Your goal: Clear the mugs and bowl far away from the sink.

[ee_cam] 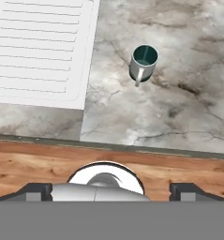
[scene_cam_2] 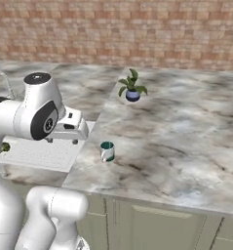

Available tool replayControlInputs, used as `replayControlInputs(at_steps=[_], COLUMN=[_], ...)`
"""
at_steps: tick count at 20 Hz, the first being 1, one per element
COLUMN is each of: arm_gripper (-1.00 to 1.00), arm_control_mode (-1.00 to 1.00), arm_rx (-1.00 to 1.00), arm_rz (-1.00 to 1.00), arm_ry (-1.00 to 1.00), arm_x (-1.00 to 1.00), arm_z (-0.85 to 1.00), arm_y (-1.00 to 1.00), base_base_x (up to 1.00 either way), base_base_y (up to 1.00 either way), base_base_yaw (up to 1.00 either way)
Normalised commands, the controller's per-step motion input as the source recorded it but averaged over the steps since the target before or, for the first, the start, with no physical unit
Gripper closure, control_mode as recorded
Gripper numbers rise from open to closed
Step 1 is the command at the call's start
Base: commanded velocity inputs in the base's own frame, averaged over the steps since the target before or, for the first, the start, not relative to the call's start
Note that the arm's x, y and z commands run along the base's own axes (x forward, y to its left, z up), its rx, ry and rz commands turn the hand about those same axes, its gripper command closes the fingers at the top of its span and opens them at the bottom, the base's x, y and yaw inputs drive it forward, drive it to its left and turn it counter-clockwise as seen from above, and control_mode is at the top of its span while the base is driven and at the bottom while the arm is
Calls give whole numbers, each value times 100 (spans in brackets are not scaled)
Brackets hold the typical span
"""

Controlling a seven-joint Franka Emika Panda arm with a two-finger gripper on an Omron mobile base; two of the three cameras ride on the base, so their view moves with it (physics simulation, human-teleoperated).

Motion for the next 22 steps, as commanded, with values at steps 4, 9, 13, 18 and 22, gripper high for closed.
replayControlInputs(at_steps=[4, 9, 13, 18, 22], arm_gripper=[-100, -100, -100, -100, -100], arm_control_mode=[100, 100, 100, -100, -100], arm_rx=[0, 0, 0, 0, 0], arm_rz=[0, 0, 0, 0, 0], arm_ry=[0, 0, 0, 0, 4], arm_x=[0, 0, 0, 8, 26], arm_z=[0, 0, 0, -6, -41], arm_y=[0, 0, 0, 0, 0], base_base_x=[34, 20, 8, 12, 0], base_base_y=[-16, 0, 0, 1, 0], base_base_yaw=[-15, -18, -18, -4, 0])
